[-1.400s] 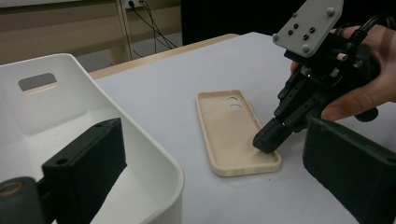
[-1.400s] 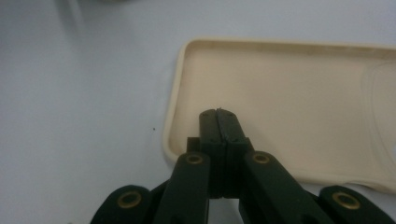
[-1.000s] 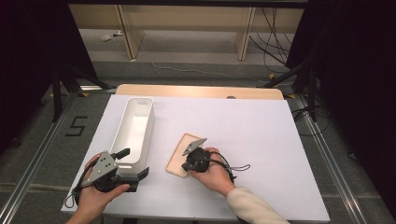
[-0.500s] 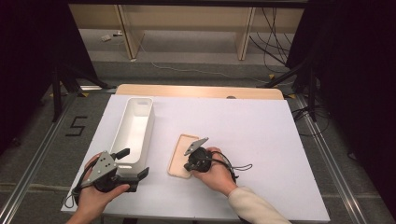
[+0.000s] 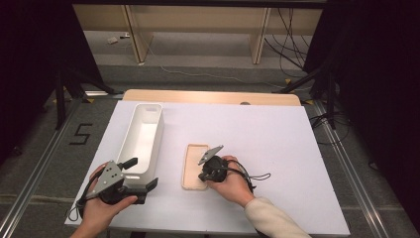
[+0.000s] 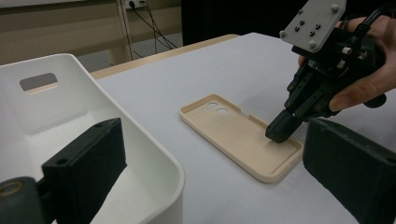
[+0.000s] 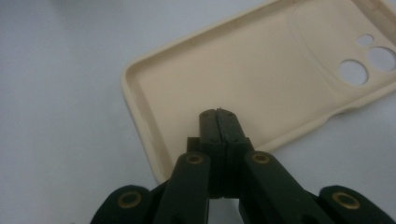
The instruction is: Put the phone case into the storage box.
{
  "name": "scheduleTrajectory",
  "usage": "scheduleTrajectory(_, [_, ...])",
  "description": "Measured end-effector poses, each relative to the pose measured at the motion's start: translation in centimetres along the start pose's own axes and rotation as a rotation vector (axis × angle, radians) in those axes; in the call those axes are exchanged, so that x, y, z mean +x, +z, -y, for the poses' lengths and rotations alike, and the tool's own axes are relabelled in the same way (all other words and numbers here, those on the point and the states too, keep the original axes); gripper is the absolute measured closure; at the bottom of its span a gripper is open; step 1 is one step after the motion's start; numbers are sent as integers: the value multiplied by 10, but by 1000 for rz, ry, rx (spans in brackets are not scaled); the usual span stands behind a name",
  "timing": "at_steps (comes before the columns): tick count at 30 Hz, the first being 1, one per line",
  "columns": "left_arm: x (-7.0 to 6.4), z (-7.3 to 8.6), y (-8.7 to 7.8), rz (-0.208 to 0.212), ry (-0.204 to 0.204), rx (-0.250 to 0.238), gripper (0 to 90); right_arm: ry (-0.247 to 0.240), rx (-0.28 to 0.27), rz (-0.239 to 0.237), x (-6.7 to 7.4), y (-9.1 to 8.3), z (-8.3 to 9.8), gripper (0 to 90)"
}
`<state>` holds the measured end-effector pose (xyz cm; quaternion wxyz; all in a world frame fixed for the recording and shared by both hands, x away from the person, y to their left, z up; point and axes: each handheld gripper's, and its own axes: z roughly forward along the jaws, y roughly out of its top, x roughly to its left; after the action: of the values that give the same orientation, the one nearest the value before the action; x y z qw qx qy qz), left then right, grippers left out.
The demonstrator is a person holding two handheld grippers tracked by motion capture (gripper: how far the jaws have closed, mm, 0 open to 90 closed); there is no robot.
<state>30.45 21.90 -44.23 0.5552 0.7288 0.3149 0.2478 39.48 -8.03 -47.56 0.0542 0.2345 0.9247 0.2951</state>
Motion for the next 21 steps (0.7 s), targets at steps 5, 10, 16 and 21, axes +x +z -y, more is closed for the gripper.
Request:
scheduleTrajectory(5, [0,0,0,1,6,0,53,1,2,8,-2,-1,1,900])
scheduleTrajectory(10, [0,0,0,0,4,0,53,3,2,7,-3,-2,2,900])
scheduleTrajectory(16, [0,0,0,1,6,1,54,14,8,14,-3,-3,3,900])
scheduleTrajectory(21, [0,0,0,0,-3,0,53,16,6,9,-3,-3,3,900])
